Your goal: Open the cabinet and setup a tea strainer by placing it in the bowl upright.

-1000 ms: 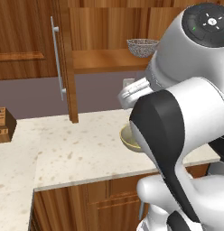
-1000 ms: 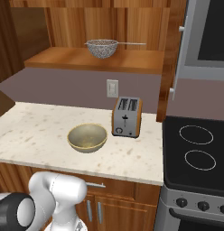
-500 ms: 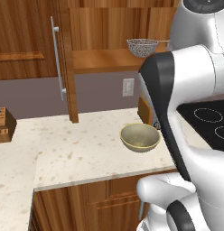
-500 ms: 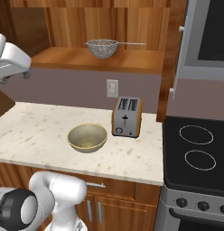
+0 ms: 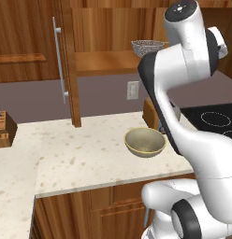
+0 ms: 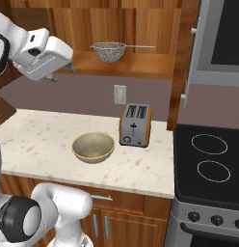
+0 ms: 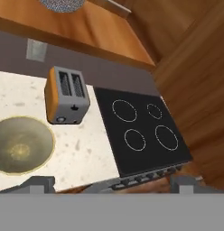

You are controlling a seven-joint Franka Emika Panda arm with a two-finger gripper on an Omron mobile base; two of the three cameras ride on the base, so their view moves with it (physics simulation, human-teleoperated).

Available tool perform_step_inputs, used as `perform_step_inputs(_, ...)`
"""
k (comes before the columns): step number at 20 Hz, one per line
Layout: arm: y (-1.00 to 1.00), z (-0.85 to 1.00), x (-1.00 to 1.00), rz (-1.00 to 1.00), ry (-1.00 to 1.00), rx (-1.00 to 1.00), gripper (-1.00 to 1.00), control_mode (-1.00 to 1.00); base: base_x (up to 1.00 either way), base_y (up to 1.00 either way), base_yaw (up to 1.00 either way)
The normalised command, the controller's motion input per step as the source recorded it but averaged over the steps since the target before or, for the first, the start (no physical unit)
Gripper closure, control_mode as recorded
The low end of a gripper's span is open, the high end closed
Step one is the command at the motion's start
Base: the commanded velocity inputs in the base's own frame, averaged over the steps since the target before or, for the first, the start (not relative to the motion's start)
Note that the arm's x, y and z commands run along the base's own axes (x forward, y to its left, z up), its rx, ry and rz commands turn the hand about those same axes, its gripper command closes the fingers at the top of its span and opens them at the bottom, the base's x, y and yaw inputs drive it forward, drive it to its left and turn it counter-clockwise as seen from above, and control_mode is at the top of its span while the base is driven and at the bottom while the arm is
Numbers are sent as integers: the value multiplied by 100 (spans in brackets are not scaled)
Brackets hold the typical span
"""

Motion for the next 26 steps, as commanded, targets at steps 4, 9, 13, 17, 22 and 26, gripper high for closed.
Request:
perform_step_inputs(4, -46, 0, 70, -10, 0, -28, -100, -100, 0, 0, 0)
perform_step_inputs(9, -45, 0, 41, 0, 0, -19, -100, -100, 0, 0, 0)
perform_step_inputs(13, -32, 0, 29, 9, 0, -1, -100, -100, 0, 0, 0)
perform_step_inputs(17, -27, 2, 26, 11, 0, 3, -100, -100, 0, 0, 0)
perform_step_inputs(22, -11, 6, 39, 16, 0, 1, -100, -100, 0, 0, 0)
perform_step_inputs(26, -3, 0, 44, 21, 0, 3, -100, -100, 0, 0, 0)
